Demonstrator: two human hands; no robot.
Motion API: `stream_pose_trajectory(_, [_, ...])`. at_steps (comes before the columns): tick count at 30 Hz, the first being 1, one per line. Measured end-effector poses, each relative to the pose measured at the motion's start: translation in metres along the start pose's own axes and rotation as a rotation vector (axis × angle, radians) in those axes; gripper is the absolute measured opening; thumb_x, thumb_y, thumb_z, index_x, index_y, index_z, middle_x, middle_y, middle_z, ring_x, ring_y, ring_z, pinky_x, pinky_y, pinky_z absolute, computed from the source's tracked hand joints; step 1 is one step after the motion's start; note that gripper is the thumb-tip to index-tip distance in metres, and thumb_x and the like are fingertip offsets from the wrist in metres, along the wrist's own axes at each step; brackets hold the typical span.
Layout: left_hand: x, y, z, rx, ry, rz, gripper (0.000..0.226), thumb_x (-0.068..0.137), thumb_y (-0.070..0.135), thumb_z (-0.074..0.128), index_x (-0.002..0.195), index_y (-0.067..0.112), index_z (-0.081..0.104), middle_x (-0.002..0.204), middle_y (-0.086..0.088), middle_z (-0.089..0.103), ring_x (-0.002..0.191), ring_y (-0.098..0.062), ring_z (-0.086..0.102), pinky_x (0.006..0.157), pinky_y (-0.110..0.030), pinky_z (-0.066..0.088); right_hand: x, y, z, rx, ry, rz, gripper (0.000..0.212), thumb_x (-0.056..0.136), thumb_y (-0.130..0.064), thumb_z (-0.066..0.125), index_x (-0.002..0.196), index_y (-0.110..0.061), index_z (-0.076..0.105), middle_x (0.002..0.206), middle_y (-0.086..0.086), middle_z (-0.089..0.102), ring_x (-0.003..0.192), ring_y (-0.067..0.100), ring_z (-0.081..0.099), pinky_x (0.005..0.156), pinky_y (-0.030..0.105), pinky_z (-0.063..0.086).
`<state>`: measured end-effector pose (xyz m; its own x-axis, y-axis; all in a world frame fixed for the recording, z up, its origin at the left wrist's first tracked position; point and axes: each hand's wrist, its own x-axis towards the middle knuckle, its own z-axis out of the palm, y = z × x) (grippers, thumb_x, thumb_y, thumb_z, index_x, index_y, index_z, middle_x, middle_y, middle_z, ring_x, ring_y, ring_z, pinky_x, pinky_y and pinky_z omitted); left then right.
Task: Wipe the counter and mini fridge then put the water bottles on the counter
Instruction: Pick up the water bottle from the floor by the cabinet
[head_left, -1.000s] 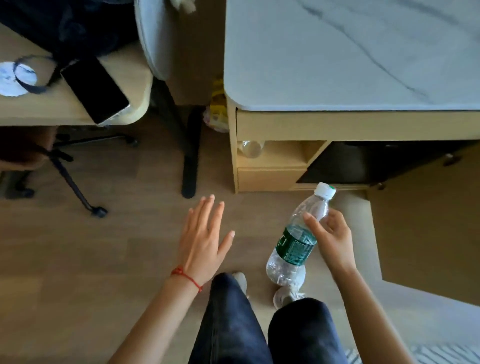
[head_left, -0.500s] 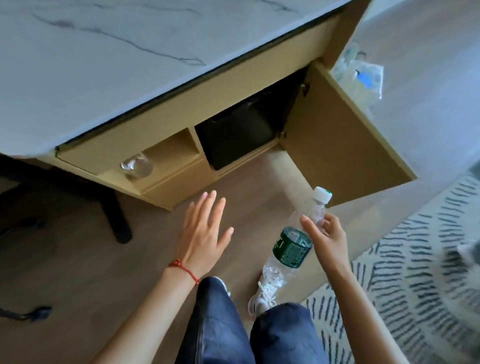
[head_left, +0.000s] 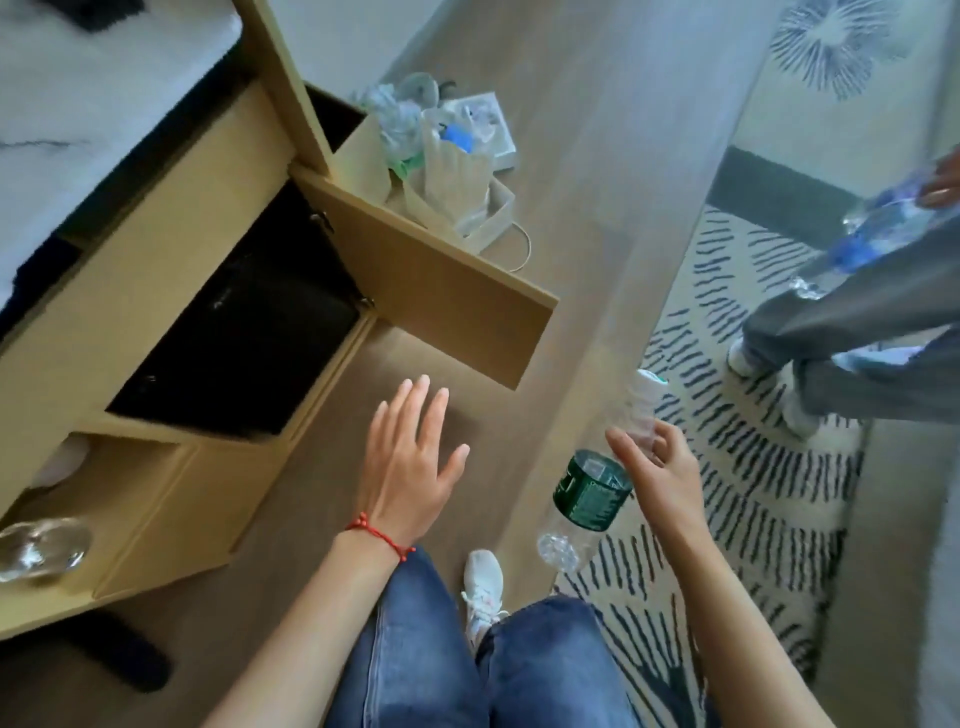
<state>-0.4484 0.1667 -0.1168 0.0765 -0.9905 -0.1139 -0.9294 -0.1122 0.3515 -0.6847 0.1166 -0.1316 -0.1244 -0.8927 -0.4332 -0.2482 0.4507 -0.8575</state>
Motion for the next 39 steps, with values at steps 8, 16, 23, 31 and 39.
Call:
stream_pose_trajectory(8, [0.090, 0.047, 0.000, 0.032, -0.027, 0.196, 0.057, 0.086, 0.039, 0.037, 0.127, 0.002, 0.050, 0.133, -0.023, 0.050, 0.126, -0.039, 0.044, 0.103, -0.052, 0.032, 0.035, -0.006, -0.043, 0.100, 0.145, 0.064, 0.042, 0.077, -0.033, 0.069, 0.110, -0.018, 0.050, 0.101, 0.002, 0.063, 0.092, 0.013, 0.061, 0.067, 0.022, 0.047])
stream_pose_trajectory(16, [0.189, 0.075, -0.003, 0.047, -0.080, 0.356, 0.056, 0.085, 0.036, 0.039, 0.124, -0.002, 0.053, 0.130, -0.025, 0.052, 0.122, -0.041, 0.047, 0.097, -0.057, 0.038, 0.108, -0.040, -0.054, 0.074, 0.285, 0.088, 0.046, 0.076, -0.037, 0.070, 0.113, -0.019, 0.049, 0.101, 0.001, 0.063, 0.091, 0.011, 0.060, 0.066, 0.021, 0.045])
stream_pose_trajectory(23, [0.270, 0.086, -0.015, 0.061, -0.089, 0.355, 0.060, 0.084, 0.037, 0.037, 0.125, -0.003, 0.051, 0.131, -0.027, 0.050, 0.123, -0.044, 0.045, 0.099, -0.059, 0.035, 0.165, -0.076, -0.066, 0.089, 0.314, 0.085, 0.049, 0.074, -0.040, 0.070, 0.113, -0.019, 0.049, 0.101, -0.001, 0.062, 0.090, 0.009, 0.060, 0.067, 0.022, 0.047])
stream_pose_trajectory(31, [0.327, 0.125, -0.007, 0.064, -0.093, 0.267, 0.060, 0.085, 0.039, 0.034, 0.127, -0.002, 0.049, 0.133, -0.026, 0.049, 0.125, -0.042, 0.044, 0.101, -0.057, 0.034, 0.240, -0.102, -0.106, 0.088, 0.272, 0.072, 0.057, 0.076, -0.034, 0.070, 0.121, -0.008, 0.048, 0.107, 0.009, 0.063, 0.095, 0.019, 0.061, 0.073, 0.028, 0.050])
stream_pose_trajectory(39, [0.386, 0.192, 0.013, 0.031, -0.062, 0.056, 0.061, 0.086, 0.040, 0.034, 0.128, -0.002, 0.049, 0.134, -0.026, 0.048, 0.125, -0.041, 0.044, 0.100, -0.056, 0.037, 0.360, -0.161, -0.174, -0.024, 0.071, -0.007, 0.058, 0.076, -0.032, 0.070, 0.122, -0.008, 0.046, 0.107, 0.007, 0.062, 0.091, 0.014, 0.062, 0.075, 0.031, 0.054])
